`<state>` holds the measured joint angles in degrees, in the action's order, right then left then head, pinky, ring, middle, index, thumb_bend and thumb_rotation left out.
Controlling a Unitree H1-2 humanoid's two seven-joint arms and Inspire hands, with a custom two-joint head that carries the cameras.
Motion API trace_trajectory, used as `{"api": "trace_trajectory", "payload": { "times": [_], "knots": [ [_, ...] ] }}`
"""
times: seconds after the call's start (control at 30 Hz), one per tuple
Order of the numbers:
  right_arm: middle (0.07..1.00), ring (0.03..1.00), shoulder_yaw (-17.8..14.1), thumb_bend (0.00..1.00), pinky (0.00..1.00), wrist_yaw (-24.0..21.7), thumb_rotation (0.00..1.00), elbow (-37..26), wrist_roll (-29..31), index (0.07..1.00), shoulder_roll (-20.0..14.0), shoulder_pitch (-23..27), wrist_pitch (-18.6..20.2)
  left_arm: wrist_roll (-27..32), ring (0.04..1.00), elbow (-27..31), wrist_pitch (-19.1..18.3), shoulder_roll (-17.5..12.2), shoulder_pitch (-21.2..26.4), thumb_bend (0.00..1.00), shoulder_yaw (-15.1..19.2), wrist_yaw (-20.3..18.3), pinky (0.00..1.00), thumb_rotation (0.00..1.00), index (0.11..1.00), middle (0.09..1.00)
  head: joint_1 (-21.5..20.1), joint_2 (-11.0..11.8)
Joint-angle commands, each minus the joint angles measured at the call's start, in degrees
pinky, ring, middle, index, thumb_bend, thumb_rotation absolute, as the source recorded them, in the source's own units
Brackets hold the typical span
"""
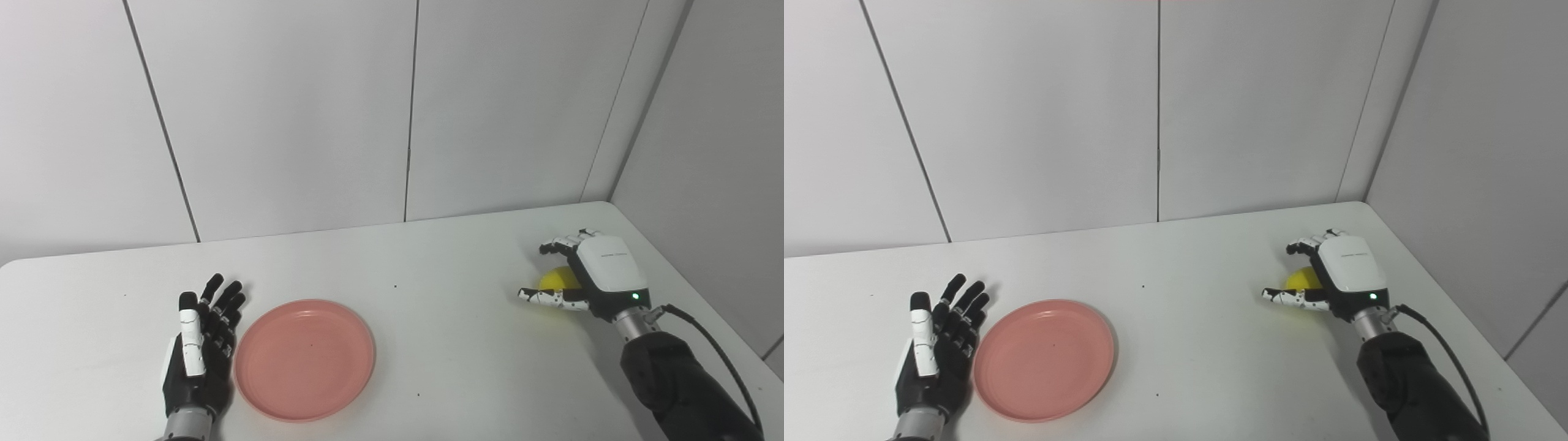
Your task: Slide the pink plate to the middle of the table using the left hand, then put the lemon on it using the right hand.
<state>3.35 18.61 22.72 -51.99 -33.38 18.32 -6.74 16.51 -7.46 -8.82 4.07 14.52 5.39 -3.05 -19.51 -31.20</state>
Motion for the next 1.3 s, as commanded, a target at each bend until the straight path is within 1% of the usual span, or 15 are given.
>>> {"api": "trace_trajectory", "payload": {
  "times": [0.0, 0.07, 0.17, 0.47, 0.63, 0.77, 0.83, 0.93, 1.0, 1.03, 1.07, 1.1, 1.13, 1.17, 1.27],
  "knots": [
    [0.693, 0.772, -0.4, 0.78, 0.92, 1.9, 0.84, -0.8, 0.1, 0.633, -2.3, 2.3, 1.9, -0.3, 0.910, -2.0, -4.7, -0.2, -2.5, 0.81, -0.1, 0.9, 1.00, 0.91, 0.890, 0.872, 0.0, 0.0],
    [0.702, 0.789, -0.2, 0.78, 0.95, 1.9, 0.84, -0.5, 0.0, 0.635, -2.4, 2.3, 2.3, -0.3, 0.907, -1.8, -4.7, -0.2, -2.6, 0.81, -0.1, 1.0, 1.00, 0.90, 0.886, 0.870, 0.1, 0.0],
    [0.700, 0.791, 0.1, 0.78, 0.95, 2.5, 0.84, 0.3, 0.0, 0.634, -2.5, 2.4, 2.3, -0.2, 0.911, -1.8, -4.9, -0.2, -2.6, 0.81, -0.1, 1.0, 1.00, 0.91, 0.885, 0.872, 0.4, -0.1],
    [0.702, 0.782, 0.8, 0.79, 0.91, 2.7, 0.85, 3.2, 1.4, 0.642, -2.1, 2.8, 2.4, -0.2, 0.906, -1.6, -5.1, -0.5, -2.7, 0.82, -0.1, 0.8, 1.00, 0.90, 0.886, 0.867, 0.4, -0.4],
    [0.724, 0.763, 0.2, 0.79, 0.82, 0.5, 0.81, 3.1, 5.6, 0.656, -1.3, 2.1, 2.2, 0.0, 0.902, -1.4, -5.4, -0.3, -2.8, 0.82, 0.1, 1.2, 0.99, 0.90, 0.884, 0.862, 0.3, -0.5],
    [0.726, 0.748, -0.2, 0.78, 0.72, -2.4, 0.77, 0.6, 8.6, 0.672, -0.8, 0.7, 3.4, 0.1, 0.905, -1.4, -5.5, -0.3, -2.8, 0.81, 0.1, 1.1, 0.99, 0.90, 0.883, 0.862, 0.2, -0.6],
    [0.727, 0.737, -0.3, 0.79, 0.68, -3.9, 0.77, 0.0, 9.9, 0.678, -0.6, 0.3, 4.1, 0.1, 0.908, -1.4, -5.3, -0.4, -2.9, 0.81, 0.0, 0.9, 0.99, 0.91, 0.885, 0.866, 0.3, -0.6],
    [0.723, 0.727, -0.5, 0.80, 0.67, -5.0, 0.77, -0.4, 11.2, 0.680, -0.1, -0.2, 5.1, 0.3, 0.911, -1.3, -5.5, -0.4, -3.0, 0.81, 0.0, 0.8, 1.00, 0.91, 0.888, 0.870, 0.4, -0.8],
    [0.706, 0.701, -0.5, 0.80, 0.63, -5.0, 0.76, -0.2, 11.9, 0.680, 0.2, -0.4, 5.5, 0.4, 0.906, -0.9, -5.8, -0.2, -3.1, 0.82, 0.2, 1.1, 0.99, 0.89, 0.885, 0.865, 0.4, -0.9],
    [0.686, 0.648, -0.5, 0.79, 0.55, -5.0, 0.75, -0.1, 12.2, 0.679, 0.3, -0.4, 5.6, 0.5, 0.905, -0.7, -5.9, -0.1, -3.2, 0.81, 0.2, 1.2, 0.97, 0.89, 0.887, 0.867, 0.4, -0.9],
    [0.685, 0.645, -0.5, 0.79, 0.55, -4.9, 0.75, 0.1, 12.4, 0.679, 0.4, -0.4, 5.8, 0.5, 0.905, -0.5, -6.1, -0.2, -3.2, 0.81, 0.1, 1.2, 0.97, 0.89, 0.888, 0.867, 0.4, -1.0],
    [0.658, 0.596, -0.5, 0.78, 0.50, -4.8, 0.74, 0.3, 12.6, 0.671, 0.4, -0.4, 5.8, 0.5, 0.906, -0.4, -6.2, -0.2, -3.3, 0.81, 0.1, 1.2, 0.98, 0.90, 0.891, 0.869, 0.4, -1.0],
    [0.652, 0.584, -0.7, 0.77, 0.49, -4.8, 0.74, 0.5, 13.1, 0.669, 0.6, -0.4, 5.8, 0.6, 0.906, -0.4, -6.2, -0.2, -3.3, 0.81, 0.1, 1.2, 0.98, 0.90, 0.891, 0.869, 0.3, -1.0],
    [0.615, 0.536, -0.8, 0.76, 0.46, -4.8, 0.73, 0.7, 13.5, 0.635, 0.7, -0.3, 5.8, 0.6, 0.907, -0.4, -6.3, -0.2, -3.3, 0.81, 0.1, 1.1, 0.98, 0.90, 0.894, 0.870, 0.3, -1.0],
    [0.540, 0.463, -0.8, 0.72, 0.40, -4.3, 0.67, 1.9, 14.5, 0.565, 0.9, 0.1, 4.9, 0.4, 0.901, -0.5, -6.2, -0.2, -3.2, 0.81, 0.0, 1.3, 0.97, 0.90, 0.888, 0.862, 0.3, -1.0]
  ]
}}
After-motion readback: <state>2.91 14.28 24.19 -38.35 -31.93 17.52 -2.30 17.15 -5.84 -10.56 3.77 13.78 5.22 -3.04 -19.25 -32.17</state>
